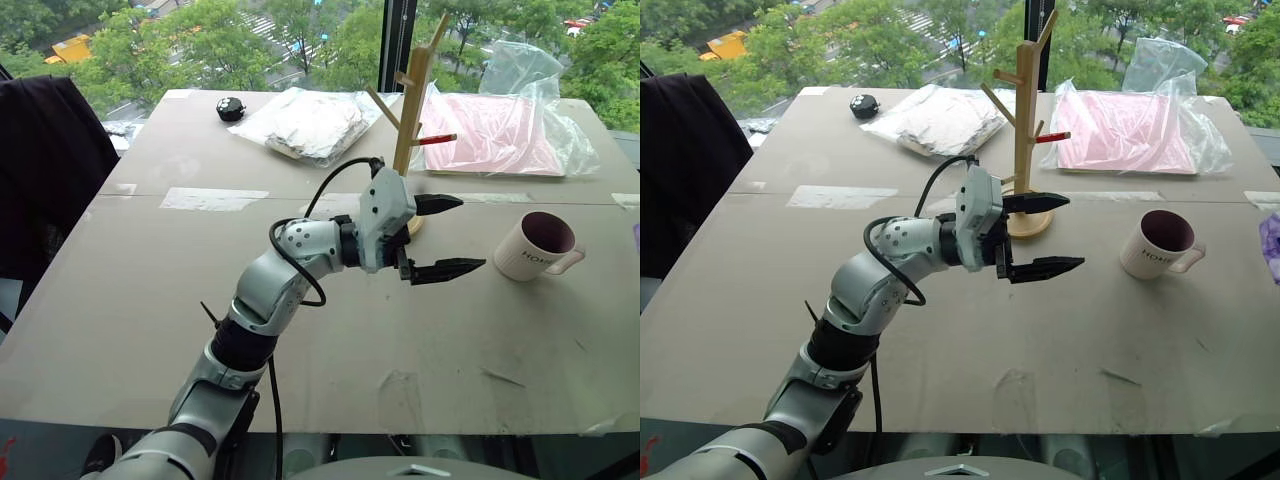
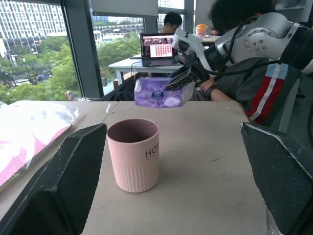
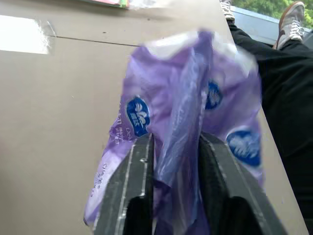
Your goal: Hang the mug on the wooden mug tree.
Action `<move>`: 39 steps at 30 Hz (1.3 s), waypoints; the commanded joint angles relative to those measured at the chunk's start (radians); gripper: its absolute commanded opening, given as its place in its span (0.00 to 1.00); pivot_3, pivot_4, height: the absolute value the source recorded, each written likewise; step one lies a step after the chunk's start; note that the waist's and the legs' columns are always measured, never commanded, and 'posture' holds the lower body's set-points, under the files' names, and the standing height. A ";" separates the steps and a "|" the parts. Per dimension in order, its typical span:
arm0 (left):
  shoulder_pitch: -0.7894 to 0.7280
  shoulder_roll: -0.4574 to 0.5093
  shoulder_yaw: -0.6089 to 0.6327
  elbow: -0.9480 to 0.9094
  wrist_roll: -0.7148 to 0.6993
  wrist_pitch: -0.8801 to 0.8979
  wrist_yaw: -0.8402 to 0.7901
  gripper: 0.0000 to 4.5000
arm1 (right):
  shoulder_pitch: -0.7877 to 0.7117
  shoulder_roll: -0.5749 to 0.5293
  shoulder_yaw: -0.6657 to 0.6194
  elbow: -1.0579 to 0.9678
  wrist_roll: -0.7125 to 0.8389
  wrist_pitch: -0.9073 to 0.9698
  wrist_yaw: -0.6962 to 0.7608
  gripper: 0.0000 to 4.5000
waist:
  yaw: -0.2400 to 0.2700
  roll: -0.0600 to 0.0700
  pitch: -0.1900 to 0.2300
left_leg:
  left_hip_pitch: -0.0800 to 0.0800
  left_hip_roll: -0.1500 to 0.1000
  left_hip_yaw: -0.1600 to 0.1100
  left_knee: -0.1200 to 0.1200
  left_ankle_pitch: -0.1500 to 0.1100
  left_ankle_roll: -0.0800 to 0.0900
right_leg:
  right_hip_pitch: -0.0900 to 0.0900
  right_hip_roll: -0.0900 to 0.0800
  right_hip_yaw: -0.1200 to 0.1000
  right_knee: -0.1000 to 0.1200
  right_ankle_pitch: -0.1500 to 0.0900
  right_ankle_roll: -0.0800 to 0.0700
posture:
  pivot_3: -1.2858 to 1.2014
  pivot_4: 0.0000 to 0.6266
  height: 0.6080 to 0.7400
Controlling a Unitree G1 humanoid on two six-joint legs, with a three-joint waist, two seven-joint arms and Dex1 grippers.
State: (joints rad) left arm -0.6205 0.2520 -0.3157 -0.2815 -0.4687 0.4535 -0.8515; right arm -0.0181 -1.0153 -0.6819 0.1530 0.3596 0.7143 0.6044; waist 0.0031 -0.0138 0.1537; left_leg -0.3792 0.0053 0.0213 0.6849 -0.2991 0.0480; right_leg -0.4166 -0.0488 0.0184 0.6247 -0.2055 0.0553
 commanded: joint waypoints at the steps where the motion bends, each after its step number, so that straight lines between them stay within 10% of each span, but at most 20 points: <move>1: -0.005 -0.001 0.004 -0.015 0.008 -0.019 -0.010 1.00 | -0.021 -0.032 -0.036 0.013 -0.026 -0.055 -0.015 0.66 | -0.001 0.000 0.000 | 0.000 0.000 0.000 0.000 0.000 0.000 | 0.000 0.000 0.000 0.000 0.000 0.000 | 0.52 0.24 1.00; 5: 0.009 0.011 0.006 -0.025 0.010 -0.010 -0.016 1.00 | -0.017 -0.002 -0.085 -0.050 -0.014 -0.061 -0.037 0.99 | 0.001 0.001 0.000 | 0.000 0.000 0.000 0.000 0.000 0.000 | 0.000 0.000 0.000 0.000 0.000 0.000 | 0.52 0.24 1.00; 15: 0.069 0.087 -0.024 -0.072 0.030 0.050 -0.025 1.00 | 0.243 0.260 -0.108 -0.552 0.237 0.163 0.017 0.99 | 0.011 0.003 0.000 | -0.001 0.003 -0.004 0.000 0.000 0.000 | 0.000 0.000 -0.003 0.000 0.001 0.002 | 0.52 0.24 1.00; 39: 0.095 0.105 -0.111 -0.076 0.223 0.093 0.080 1.00 | 0.083 0.419 0.136 -0.342 0.078 -0.123 -0.126 0.99 | 0.008 0.003 0.000 | 0.000 0.001 -0.002 0.001 0.000 0.000 | 0.000 0.001 0.002 0.000 0.000 0.000 | 0.52 0.24 1.00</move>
State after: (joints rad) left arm -0.5217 0.3646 -0.4324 -0.3070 -0.2513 0.5545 -0.7769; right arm 0.0797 -0.5783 -0.5441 -0.1922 0.4490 0.6318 0.4755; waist 0.0110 -0.0104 0.1534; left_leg -0.3795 0.0060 0.0192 0.6861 -0.2990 0.0480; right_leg -0.4166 -0.0478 0.0203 0.6253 -0.2058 0.0549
